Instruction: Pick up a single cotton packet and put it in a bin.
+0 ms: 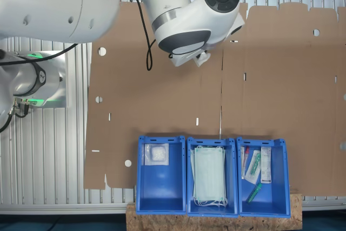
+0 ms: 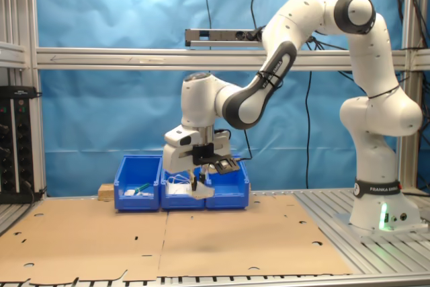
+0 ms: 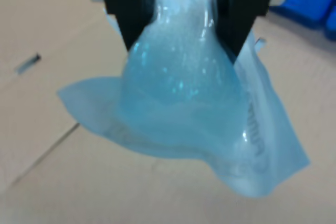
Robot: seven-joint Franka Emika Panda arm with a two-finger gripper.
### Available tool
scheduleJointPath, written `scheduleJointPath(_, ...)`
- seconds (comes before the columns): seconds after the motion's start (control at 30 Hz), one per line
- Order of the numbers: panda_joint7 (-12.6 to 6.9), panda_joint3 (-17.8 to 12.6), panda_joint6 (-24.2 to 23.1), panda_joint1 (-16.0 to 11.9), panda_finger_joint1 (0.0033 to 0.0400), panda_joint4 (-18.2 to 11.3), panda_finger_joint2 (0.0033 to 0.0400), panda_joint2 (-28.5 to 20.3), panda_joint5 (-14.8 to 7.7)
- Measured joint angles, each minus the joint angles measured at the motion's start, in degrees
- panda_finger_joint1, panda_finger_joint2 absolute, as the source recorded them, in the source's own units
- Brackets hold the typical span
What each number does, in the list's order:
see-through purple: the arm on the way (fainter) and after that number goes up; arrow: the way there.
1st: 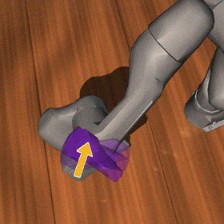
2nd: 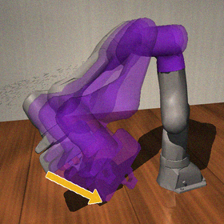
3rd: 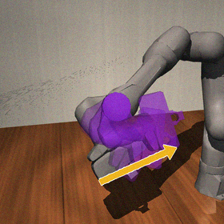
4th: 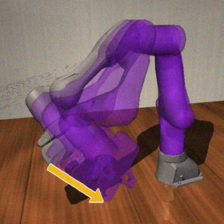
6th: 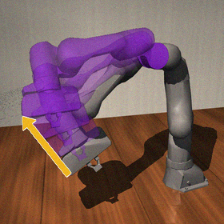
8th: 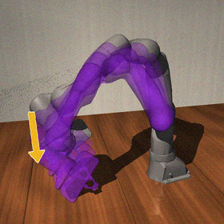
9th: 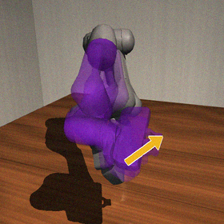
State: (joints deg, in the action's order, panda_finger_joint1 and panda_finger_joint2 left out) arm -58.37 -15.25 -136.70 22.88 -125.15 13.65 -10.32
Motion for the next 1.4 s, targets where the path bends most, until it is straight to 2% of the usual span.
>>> scheduleJointPath(0.17, 0.00, -1.29, 2.72, 0.00, 0.0075, -0.58, 0.0075, -4.26, -1.03)
scheduleJointPath(0.33, 0.00, -3.57, 5.27, -0.18, 0.0075, -2.34, 0.0075, -9.28, -3.25)
scheduleJointPath(0.4, 0.00, -5.23, 6.49, -0.48, 0.0075, -3.72, 0.0075, -11.99, -5.21)
scheduleJointPath(0.6, 0.00, -9.29, 8.36, -1.39, 0.0075, -5.74, 0.0075, -15.99, -9.92)
scheduleJointPath(1.13, 0.00, -23.88, 10.33, -3.33, 0.0075, -5.84, 0.0075, -18.37, -19.65)
scheduleJointPath(1.4, 0.00, -29.80, 9.93, -3.92, 0.0075, -5.90, 0.0075, -18.78, -22.88)
